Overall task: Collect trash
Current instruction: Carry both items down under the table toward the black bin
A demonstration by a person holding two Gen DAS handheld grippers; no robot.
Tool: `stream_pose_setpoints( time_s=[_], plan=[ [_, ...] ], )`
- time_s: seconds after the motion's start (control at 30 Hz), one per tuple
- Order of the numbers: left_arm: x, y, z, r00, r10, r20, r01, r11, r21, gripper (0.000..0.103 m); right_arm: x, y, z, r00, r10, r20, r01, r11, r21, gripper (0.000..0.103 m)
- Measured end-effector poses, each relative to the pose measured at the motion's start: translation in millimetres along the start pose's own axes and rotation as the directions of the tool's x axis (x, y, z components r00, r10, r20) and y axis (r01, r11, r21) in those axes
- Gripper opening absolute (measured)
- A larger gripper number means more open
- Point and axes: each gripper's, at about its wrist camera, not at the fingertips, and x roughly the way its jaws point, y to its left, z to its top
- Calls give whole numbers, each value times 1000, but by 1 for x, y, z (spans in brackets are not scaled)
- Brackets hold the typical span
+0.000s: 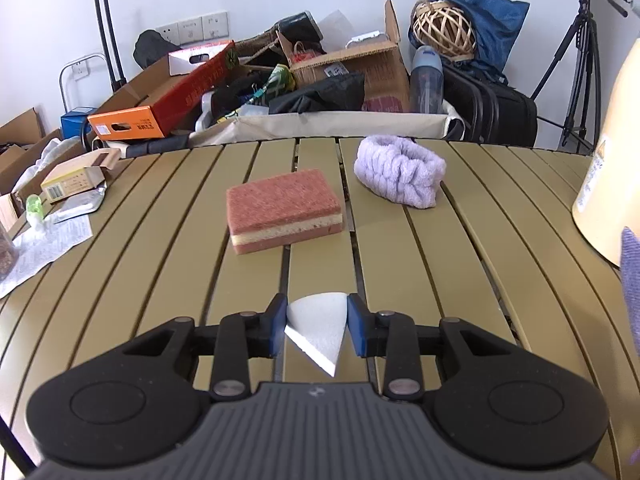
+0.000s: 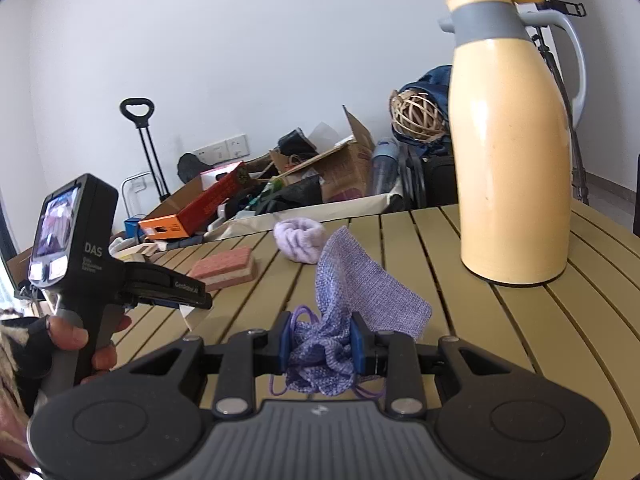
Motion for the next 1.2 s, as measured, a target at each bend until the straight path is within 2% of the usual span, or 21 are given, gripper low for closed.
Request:
stream_pose_setpoints(
  time_s=[0.5, 1.2],
  plan=[
    [-94, 27, -33, 997, -43, 70, 44, 999, -7, 32, -61, 62, 0, 999, 43, 2, -43, 997, -66, 28],
    [-215, 60, -126, 988, -92, 121, 94, 996, -3, 33, -137, 148, -54, 991, 102, -82, -113, 982, -148, 28]
  ],
)
